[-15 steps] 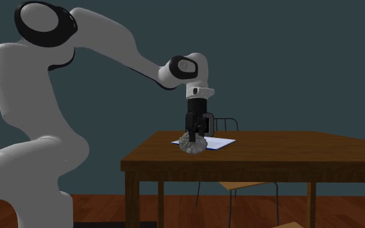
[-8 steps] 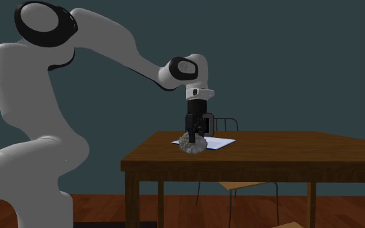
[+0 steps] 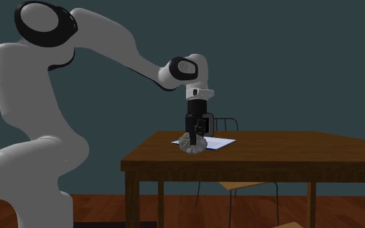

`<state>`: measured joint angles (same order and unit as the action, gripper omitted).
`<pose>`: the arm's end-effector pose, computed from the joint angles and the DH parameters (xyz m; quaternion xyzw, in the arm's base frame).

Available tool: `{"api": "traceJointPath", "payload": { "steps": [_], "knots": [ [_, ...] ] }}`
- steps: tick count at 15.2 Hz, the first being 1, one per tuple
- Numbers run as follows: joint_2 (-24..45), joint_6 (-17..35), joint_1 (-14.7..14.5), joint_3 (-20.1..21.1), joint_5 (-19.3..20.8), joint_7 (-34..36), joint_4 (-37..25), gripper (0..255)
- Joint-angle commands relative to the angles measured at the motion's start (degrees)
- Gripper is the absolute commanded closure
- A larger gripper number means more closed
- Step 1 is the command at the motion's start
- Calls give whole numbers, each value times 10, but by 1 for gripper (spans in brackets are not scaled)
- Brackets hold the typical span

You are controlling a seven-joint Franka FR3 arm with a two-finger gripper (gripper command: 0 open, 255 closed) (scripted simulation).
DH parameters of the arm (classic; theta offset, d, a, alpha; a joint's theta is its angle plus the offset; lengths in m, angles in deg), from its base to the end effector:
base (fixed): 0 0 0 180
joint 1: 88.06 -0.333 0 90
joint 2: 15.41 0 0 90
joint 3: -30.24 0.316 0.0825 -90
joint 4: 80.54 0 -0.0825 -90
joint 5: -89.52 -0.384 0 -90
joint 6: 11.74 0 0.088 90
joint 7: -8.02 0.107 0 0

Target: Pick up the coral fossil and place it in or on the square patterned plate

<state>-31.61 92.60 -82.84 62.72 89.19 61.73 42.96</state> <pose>0.4125 0.2303 0.4909 0.9667 -0.2410 0.0106 0.0855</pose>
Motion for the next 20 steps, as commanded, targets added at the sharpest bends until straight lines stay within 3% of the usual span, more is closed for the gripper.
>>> {"api": "traceJointPath", "payload": {
  "steps": [1,20],
  "knots": [
    [0,0,0,0,0,0,0,255],
    [-4,-130,5,-11,2,-15,-127,255]
  ]
}}
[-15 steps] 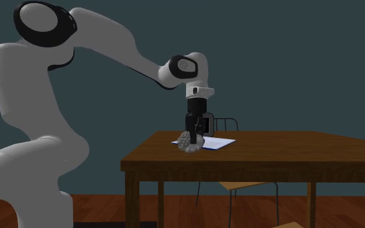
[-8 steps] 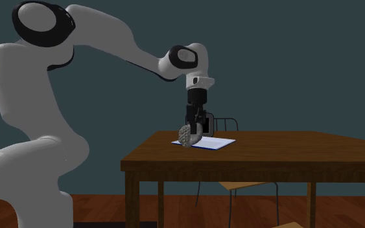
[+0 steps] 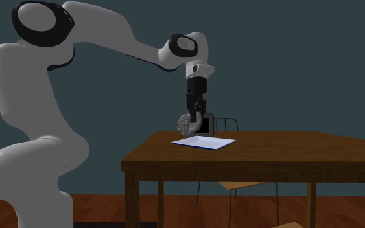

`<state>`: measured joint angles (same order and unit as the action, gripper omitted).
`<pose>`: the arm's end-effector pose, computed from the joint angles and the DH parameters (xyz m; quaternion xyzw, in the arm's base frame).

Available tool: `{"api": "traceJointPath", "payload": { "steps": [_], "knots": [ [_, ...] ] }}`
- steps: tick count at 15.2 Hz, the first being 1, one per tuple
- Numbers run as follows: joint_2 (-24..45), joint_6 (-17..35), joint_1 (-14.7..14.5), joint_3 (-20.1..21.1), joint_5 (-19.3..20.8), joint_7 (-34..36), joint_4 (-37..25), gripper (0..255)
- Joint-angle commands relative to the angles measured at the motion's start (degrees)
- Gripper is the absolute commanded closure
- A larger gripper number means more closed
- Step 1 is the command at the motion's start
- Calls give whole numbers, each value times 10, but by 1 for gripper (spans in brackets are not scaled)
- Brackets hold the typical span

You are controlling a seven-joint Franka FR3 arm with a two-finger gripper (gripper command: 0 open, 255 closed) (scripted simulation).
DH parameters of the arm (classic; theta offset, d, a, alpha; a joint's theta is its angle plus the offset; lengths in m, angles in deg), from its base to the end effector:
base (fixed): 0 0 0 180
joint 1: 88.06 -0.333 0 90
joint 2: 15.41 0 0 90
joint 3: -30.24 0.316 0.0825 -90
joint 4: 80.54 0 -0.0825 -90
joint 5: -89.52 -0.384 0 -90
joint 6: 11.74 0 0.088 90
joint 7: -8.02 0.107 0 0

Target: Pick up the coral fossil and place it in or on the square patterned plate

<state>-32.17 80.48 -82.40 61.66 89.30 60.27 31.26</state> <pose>0.4122 0.2302 0.5747 0.9667 -0.2410 0.0105 0.0854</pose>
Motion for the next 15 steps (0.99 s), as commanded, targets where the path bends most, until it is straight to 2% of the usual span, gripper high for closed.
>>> {"api": "traceJointPath", "payload": {
  "steps": [1,5,8,10,13,15],
  "knots": [
    [2,-11,1,0,1,-1,-12,255],
    [96,-26,-6,50,37,68,-103,255],
    [178,-47,-23,84,80,124,-183,255],
    [238,-67,-46,100,116,161,-243,255],
    [326,-105,-96,110,170,205,-342,255],
    [321,-87,-93,108,165,205,-320,255]
  ]
}}
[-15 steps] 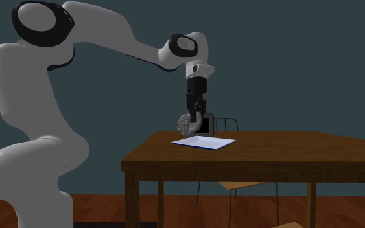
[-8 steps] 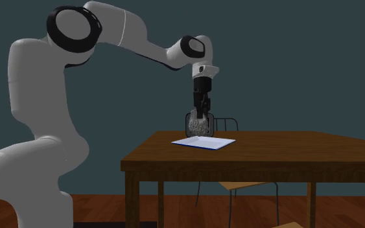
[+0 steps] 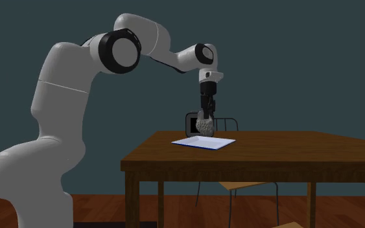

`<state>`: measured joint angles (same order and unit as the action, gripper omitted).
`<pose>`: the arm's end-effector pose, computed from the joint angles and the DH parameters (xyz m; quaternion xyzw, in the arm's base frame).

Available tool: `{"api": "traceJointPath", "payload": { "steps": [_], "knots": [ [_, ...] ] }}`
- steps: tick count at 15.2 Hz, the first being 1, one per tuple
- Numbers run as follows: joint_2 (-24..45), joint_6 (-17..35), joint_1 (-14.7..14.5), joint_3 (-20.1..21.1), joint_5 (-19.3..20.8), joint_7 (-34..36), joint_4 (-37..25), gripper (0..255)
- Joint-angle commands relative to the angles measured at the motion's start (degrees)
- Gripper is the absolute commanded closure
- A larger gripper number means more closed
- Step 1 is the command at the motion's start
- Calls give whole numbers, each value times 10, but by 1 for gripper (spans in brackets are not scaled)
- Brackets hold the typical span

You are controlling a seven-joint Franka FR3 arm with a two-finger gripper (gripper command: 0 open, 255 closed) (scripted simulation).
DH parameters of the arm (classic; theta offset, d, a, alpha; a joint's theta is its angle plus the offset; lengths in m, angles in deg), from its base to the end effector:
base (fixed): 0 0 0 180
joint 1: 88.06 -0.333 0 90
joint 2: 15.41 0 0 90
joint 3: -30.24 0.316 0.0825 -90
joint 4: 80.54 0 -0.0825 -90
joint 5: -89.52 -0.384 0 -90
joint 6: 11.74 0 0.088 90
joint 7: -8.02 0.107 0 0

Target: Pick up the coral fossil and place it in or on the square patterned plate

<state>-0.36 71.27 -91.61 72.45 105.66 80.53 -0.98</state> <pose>0.4805 0.3683 0.5808 0.9668 -0.2404 0.0101 0.0856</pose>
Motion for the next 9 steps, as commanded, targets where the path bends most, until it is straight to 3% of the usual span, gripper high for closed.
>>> {"api": "traceJointPath", "payload": {
  "steps": [1,9],
  "knots": [
    [1,14,1,0,0,3,13,255],
    [-10,79,14,-2,-6,7,88,255]
  ]
}}
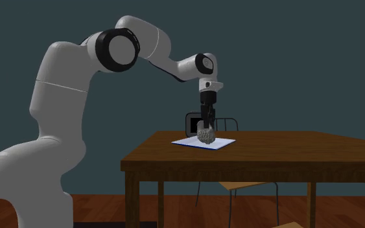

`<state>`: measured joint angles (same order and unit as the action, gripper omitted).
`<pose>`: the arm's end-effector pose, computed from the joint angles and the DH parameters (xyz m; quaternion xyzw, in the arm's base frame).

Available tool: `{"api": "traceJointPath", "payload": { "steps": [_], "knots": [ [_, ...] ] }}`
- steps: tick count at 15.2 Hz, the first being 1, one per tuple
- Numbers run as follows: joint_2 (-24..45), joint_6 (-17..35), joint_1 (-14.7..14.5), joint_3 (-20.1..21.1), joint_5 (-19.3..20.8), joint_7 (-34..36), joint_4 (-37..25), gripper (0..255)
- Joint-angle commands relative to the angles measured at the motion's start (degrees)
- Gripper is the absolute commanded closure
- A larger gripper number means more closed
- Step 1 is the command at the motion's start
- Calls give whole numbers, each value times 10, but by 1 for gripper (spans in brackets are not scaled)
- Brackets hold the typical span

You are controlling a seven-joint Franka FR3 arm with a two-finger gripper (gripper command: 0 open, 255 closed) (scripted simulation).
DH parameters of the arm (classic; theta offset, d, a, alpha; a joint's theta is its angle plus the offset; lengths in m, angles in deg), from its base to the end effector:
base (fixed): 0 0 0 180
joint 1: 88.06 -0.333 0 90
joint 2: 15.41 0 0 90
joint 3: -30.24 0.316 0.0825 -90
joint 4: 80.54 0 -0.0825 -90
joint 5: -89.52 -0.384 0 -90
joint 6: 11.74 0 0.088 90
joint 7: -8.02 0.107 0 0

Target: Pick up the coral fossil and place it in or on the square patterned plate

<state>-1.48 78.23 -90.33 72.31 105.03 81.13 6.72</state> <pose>0.4807 0.3699 0.5378 0.9668 -0.2407 0.0116 0.0844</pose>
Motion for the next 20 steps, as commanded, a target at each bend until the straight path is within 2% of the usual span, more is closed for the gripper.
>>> {"api": "traceJointPath", "payload": {
  "steps": [1,3,10,11,16,20],
  "knots": [
    [1,18,2,-1,0,2,19,255],
    [1,35,4,-2,1,4,37,255],
    [1,35,5,0,1,5,37,255],
    [-4,36,6,1,-2,5,42,0],
    [1,35,5,0,1,5,37,0],
    [24,-47,-19,3,14,8,-63,0]
  ]
}}
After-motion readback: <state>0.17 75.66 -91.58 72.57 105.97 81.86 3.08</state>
